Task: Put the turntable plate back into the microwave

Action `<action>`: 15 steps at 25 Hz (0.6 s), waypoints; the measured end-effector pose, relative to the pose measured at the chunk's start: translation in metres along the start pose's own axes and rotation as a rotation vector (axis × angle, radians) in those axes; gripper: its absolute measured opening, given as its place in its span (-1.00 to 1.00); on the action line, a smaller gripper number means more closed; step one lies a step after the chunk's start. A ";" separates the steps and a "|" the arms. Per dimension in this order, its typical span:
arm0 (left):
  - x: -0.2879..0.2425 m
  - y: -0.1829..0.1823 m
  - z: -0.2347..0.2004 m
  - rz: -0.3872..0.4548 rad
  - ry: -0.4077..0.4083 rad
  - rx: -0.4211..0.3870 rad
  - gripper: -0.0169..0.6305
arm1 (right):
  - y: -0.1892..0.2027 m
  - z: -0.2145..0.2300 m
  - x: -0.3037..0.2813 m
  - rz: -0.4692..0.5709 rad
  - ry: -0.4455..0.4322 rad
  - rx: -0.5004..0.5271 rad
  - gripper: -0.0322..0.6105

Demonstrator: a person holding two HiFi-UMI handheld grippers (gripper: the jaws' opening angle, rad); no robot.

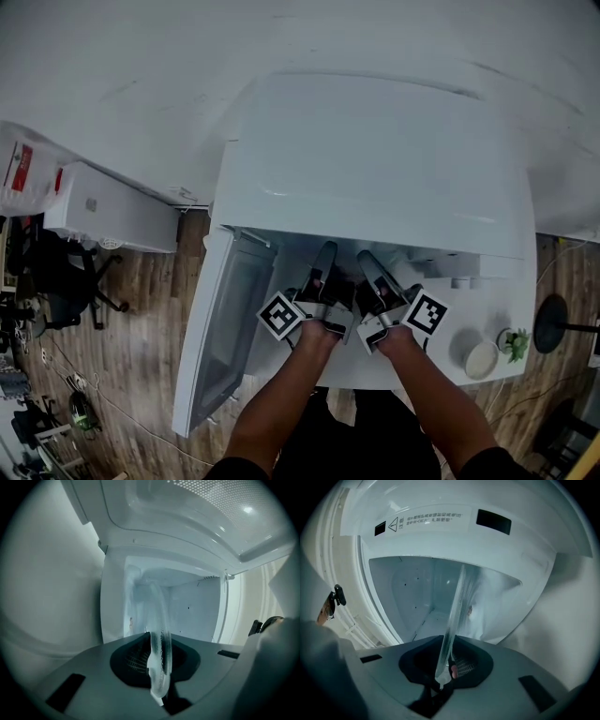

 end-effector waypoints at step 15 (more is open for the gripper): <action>-0.018 -0.007 0.005 -0.059 0.038 -0.055 -0.71 | -0.009 0.002 -0.008 0.112 -0.066 -0.109 -0.68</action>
Point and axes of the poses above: the fingertips, and each gripper's own axes: x backward along the fingers, z to its right, y out of its underside, the point moved 5 cm from there along x, backward along the fingers, and after that the axes turned 7 degrees about -y, right-handed, at the moved point
